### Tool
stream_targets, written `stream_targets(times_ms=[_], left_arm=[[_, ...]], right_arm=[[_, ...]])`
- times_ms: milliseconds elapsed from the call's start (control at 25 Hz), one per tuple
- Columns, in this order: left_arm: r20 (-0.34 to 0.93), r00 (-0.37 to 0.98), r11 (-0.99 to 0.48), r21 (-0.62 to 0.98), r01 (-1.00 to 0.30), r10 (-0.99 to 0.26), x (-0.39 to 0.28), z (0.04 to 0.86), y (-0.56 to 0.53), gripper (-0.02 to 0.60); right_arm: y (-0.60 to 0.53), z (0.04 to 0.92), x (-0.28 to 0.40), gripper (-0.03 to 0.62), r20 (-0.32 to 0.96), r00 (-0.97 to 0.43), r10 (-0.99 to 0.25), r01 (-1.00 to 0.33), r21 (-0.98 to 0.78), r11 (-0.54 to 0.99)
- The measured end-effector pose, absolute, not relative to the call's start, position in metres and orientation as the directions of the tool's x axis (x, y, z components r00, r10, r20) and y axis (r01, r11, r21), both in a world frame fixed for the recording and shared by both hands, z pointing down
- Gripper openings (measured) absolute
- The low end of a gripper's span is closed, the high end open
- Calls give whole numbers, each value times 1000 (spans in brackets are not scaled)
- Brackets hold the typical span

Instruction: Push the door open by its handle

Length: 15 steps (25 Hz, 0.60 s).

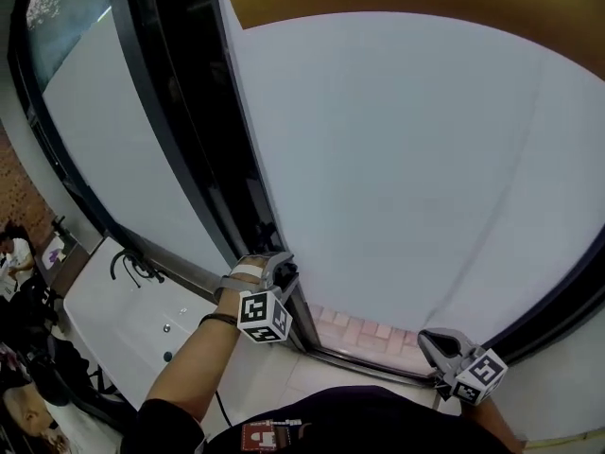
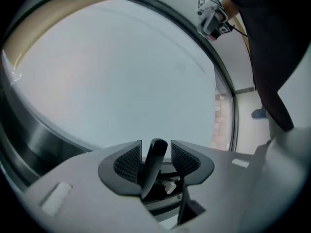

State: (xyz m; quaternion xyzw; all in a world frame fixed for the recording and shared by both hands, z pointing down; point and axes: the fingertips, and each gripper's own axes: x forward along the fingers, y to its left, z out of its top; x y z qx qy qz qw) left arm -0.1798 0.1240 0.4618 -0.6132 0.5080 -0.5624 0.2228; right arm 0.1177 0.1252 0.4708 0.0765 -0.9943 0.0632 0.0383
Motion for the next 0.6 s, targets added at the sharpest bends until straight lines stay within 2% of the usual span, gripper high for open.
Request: stream_targets(times_ms=[80, 120, 160, 280, 400, 600], left_arm=[[470, -165, -396, -851, -344, -867, -180, 468, 114, 166], [450, -172, -380, -865, -327, -876, -180, 468, 110, 158], [421, -181, -356, -883, -306, -889, -180, 467, 107, 124], [331, -206, -280, -929, -241, -921, -178, 468, 107, 112], [299, -203, -261, -946, -194, -932, -177, 467, 109, 109], [267, -164, -236, -954, -185, -950, -177, 469, 111, 109]], right_arm=[[111, 471, 108, 0, 83, -989, -119, -130, -132, 983], [107, 470, 102, 0, 76, -991, -109, -118, -136, 984], [106, 469, 95, 0, 69, -993, -96, -104, -140, 985], [108, 477, 72, 0, 71, -995, -77, -87, -151, 985], [114, 488, 49, 0, 72, -994, -76, -89, -188, 978], [117, 492, 26, 0, 64, -996, -62, -74, -204, 976]])
